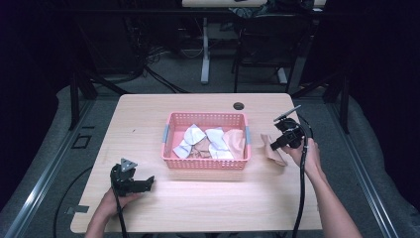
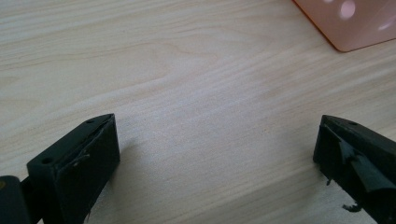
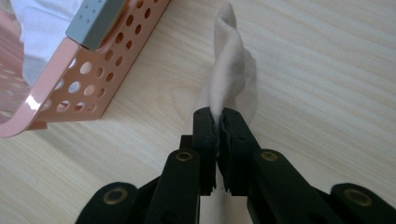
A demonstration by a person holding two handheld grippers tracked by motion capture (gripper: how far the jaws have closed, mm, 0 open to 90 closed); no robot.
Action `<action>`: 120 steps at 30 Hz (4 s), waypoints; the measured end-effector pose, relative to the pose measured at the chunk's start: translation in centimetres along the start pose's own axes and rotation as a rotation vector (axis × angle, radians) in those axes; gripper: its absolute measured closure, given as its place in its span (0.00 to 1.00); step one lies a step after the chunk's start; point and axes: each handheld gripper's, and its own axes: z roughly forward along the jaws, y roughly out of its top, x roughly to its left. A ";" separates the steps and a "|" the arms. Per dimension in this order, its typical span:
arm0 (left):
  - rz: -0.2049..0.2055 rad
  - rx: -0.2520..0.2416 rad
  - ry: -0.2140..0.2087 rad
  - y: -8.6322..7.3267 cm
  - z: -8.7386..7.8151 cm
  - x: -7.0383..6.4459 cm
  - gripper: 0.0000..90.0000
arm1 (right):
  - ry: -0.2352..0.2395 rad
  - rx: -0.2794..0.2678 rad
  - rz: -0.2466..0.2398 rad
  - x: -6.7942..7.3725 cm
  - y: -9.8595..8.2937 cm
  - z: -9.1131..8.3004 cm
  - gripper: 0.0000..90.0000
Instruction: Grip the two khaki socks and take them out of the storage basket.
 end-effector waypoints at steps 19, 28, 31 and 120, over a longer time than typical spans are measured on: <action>0.000 -0.001 0.001 0.0 0.0 0.0 0.00 | -0.017 0.023 -0.003 -0.1 -0.2 0.9 0.61; 0.000 0.000 0.000 0.0 0.0 0.0 0.00 | 0.003 -0.077 -0.016 0.7 0.0 -1.2 0.11; 0.000 0.000 0.000 0.0 0.0 0.0 0.00 | 0.012 -0.087 -0.031 1.1 0.2 -1.8 0.06; 0.003 0.000 -0.003 0.0 0.0 0.0 0.01 | -0.038 0.074 -0.216 12.0 8.5 5.5 0.97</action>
